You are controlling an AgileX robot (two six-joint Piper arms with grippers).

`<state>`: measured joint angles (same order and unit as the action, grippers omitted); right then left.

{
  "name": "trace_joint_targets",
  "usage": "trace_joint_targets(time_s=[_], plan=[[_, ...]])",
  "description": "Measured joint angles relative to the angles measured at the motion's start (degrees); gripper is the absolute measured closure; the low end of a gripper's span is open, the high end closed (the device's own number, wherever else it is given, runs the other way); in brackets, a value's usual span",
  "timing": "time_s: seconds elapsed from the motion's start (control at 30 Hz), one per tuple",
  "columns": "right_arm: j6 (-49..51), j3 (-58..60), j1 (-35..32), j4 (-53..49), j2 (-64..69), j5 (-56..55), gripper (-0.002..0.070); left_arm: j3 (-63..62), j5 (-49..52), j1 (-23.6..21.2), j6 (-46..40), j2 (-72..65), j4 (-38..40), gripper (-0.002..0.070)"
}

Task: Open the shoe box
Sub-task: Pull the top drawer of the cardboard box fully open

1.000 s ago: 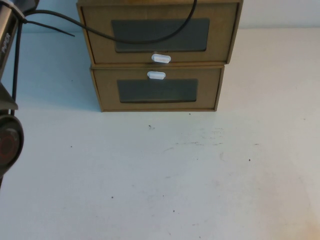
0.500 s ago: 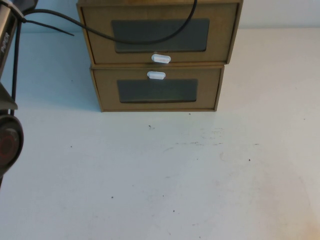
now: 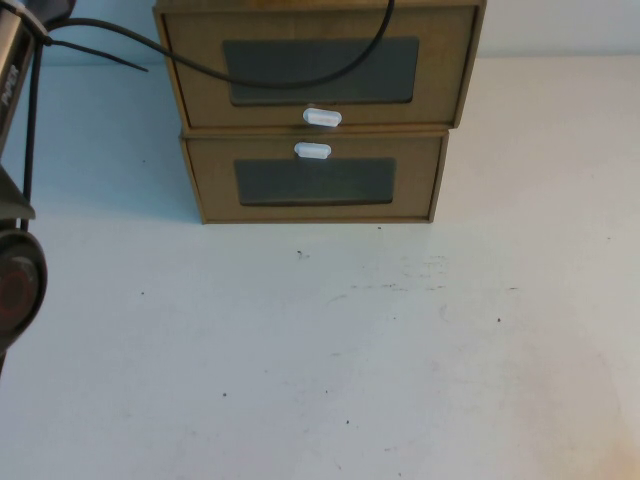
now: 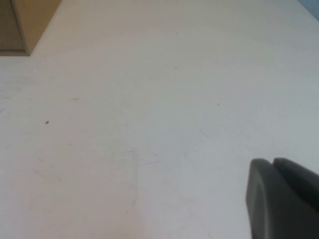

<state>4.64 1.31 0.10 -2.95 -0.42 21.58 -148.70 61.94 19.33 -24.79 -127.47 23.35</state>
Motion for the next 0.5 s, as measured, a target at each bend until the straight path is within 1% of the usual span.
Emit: trace_joint_targets(time_s=[0.1, 0.3, 0.4, 0.5], plan=[[0.00, 0.00, 0.00, 1.84, 0.00, -3.62, 0.0689, 0.00, 0.04, 0.00, 0.00, 0.00, 0.00, 0.0680], [0.00, 0.00, 0.00, 14.84, 0.00, -15.01, 0.0689, 0.00, 0.26, 0.00, 0.00, 0.00, 0.93, 0.0680], [0.00, 0.00, 0.00, 20.45, 0.00, -18.59, 0.0689, 0.00, 0.48, 0.00, 0.10, 0.00, 1.43, 0.0680], [0.17, 0.00, 0.00, 24.02, 0.00, -21.23, 0.0689, 0.00, 0.59, 0.00, 0.20, 0.00, 1.70, 0.0680]])
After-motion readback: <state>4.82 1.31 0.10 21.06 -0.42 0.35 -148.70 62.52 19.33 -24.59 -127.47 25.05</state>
